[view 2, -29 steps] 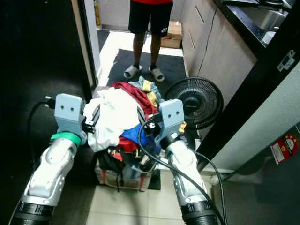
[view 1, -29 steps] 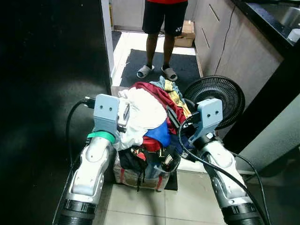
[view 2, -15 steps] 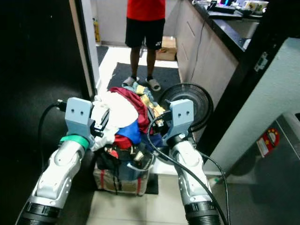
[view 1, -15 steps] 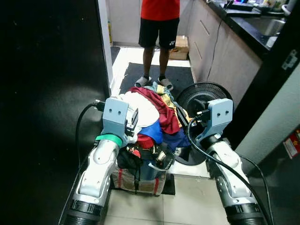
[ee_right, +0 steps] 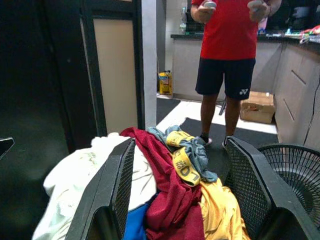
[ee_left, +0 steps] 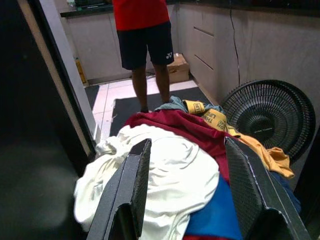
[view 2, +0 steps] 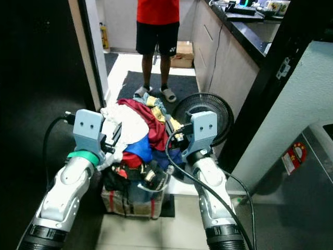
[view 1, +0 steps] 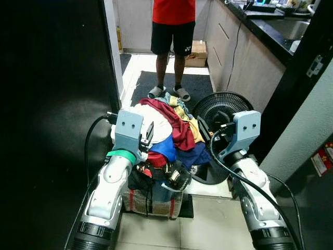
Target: Clothes washing
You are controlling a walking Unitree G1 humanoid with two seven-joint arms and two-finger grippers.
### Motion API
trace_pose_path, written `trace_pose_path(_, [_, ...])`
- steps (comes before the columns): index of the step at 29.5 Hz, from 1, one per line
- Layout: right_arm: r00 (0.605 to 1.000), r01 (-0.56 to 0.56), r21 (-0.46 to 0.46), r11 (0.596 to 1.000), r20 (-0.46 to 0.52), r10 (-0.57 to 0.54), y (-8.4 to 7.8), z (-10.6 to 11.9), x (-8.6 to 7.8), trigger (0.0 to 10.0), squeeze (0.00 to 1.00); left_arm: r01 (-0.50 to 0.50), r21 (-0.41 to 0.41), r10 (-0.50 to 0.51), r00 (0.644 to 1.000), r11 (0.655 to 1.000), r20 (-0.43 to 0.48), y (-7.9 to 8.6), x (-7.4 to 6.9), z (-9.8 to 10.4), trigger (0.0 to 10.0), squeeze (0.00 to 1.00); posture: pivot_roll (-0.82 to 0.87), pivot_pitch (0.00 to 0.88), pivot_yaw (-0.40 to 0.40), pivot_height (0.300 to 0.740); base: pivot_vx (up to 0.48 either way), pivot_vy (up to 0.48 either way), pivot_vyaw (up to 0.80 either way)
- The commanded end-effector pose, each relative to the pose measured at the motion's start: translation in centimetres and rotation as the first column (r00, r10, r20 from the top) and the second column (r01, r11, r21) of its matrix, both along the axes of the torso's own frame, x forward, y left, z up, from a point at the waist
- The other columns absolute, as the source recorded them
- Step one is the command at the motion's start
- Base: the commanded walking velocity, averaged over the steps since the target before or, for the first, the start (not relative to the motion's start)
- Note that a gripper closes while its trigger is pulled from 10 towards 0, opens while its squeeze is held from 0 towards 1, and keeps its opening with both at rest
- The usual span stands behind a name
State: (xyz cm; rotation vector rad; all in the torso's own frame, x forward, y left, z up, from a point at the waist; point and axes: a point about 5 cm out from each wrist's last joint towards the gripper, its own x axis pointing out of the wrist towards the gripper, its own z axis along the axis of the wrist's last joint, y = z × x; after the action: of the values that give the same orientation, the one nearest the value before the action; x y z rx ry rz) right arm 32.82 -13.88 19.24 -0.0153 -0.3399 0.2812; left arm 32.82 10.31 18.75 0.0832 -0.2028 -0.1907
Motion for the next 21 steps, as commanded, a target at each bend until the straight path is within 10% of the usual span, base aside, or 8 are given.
trace_pose_path(1, [1.000, 0.004, -0.003, 1.000, -0.019, -0.004, -0.11, -0.59, -0.04, 10.0, 0.00, 0.006, 0.003, -0.006, 1.000, 1.000, -0.003, -0.15, 0.09, -0.13, 10.0, 0.00, -0.01, 0.061, 0.027, 0.740, 0.465, 0.000, 0.00])
trace_pose_path(21, [1.000, 0.003, -0.007, 1.000, -0.020, -0.003, -0.05, -0.66, -0.06, 10.0, 0.00, 0.007, 0.005, -0.007, 1.000, 1.000, -0.001, -0.13, 0.09, -0.15, 10.0, 0.00, -0.01, 0.062, 0.028, 0.740, 0.465, 0.000, 0.00])
